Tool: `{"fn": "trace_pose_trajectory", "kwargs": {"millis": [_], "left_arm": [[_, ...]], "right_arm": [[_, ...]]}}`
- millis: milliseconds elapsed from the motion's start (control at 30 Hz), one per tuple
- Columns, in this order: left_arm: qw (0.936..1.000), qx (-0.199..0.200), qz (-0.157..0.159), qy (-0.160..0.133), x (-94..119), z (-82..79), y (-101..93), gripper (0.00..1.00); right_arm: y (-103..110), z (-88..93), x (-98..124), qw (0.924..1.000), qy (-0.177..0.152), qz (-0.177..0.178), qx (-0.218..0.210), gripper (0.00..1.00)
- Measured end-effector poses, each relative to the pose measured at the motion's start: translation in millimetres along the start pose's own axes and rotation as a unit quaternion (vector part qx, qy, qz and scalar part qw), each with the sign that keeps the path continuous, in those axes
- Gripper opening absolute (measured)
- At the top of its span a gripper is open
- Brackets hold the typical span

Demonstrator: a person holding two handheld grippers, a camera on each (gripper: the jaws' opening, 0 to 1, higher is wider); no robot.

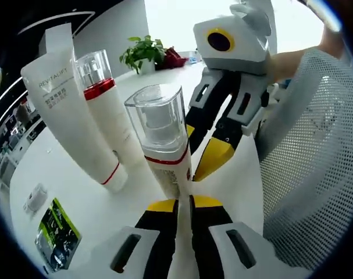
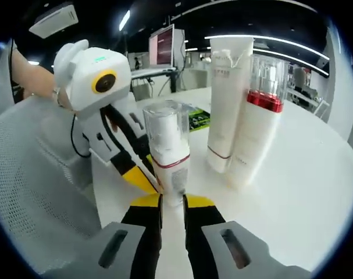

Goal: Arrange the skincare products in the storage area until every visible bottle or jar stands upright without overlapping.

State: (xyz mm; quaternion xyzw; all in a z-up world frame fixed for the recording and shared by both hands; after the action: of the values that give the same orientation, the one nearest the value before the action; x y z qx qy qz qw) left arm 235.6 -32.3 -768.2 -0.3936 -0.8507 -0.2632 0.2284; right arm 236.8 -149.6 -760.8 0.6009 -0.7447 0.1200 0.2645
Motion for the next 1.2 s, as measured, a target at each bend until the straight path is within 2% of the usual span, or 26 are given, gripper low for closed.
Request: {"fn": "trace_pose_trajectory", "kwargs": {"millis": [733, 1200], "left_arm": [[0.9997, 0.000, -0.016, 0.019, -30, -7.7, 12.4, 0.12], [0.9993, 0.009, -0.031, 0.019, -42, -14.4, 21.1, 0.13]], "right_arm": [[-27, 4.0, 2, 0.9992, -0.003, 0.030, -0.024, 0.13], [-42, 4.1, 2, 0.9981, -0.009, 0.050, -0.036, 0.13]]}}
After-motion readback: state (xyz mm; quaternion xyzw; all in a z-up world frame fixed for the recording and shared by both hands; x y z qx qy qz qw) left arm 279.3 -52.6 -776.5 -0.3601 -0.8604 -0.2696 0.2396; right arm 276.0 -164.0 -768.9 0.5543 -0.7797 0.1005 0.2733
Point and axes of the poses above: the point that each gripper's makers call its tool centre point, and the gripper's own axes: x roughly backward along the fingers, y roughly to its left, z roughly out of its underside, the point moved 7 cm from there along x, roughly backward along the fingers, and after that the axes turned 14 degrees about -z, right-handed, at the moved point
